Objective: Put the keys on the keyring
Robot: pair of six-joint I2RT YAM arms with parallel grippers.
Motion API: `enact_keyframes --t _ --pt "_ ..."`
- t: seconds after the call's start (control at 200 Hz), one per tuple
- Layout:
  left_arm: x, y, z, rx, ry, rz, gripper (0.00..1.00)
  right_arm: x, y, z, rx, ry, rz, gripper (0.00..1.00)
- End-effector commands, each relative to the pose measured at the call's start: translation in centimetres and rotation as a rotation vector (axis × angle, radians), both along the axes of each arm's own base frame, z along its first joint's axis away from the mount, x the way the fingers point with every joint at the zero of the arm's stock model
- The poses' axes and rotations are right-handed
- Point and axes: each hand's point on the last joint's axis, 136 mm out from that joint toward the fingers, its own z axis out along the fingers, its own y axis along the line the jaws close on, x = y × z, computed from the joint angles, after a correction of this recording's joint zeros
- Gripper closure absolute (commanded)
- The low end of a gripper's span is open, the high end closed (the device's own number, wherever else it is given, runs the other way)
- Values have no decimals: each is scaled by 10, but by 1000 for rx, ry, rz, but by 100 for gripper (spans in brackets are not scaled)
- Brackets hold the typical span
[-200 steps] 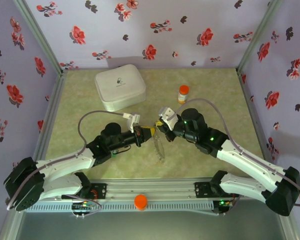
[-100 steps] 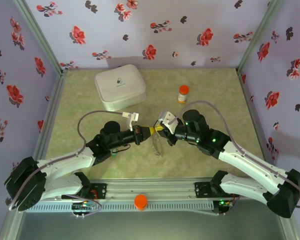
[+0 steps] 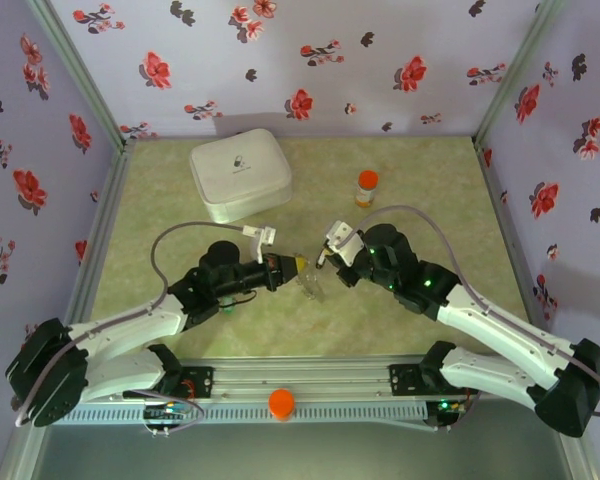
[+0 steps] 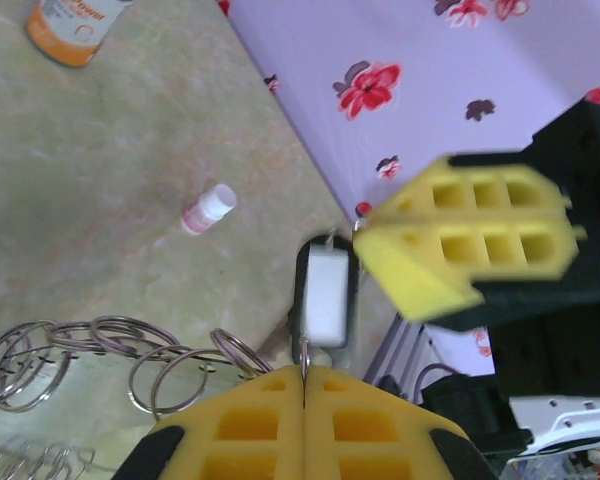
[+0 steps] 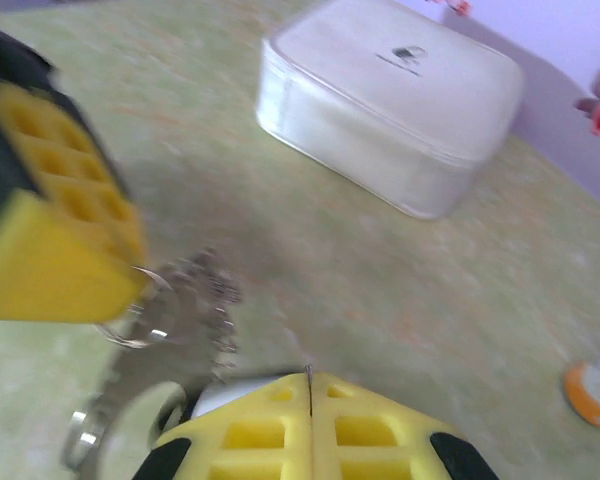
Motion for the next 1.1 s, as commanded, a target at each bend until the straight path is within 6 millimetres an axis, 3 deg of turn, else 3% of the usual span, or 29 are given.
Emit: enact_keyframes --t 0.0,0.125,0.235,0.755,1.1 --pt "4 5 17 58 -99 11 100 -8 -1 -5 -14 23 28 100" --pt "2 1 30 36 -139 -21 100 -32 20 4 103 67 181 100" --pt "-4 -4 34 21 -133 -63 100 -38 26 2 113 66 238 100" --pt "-16 -13 36 -12 -94 -144 100 -36 28 14 157 -54 271 100" --pt "-14 -14 36 -21 -72 -136 100 -39 30 15 166 -62 294 100"
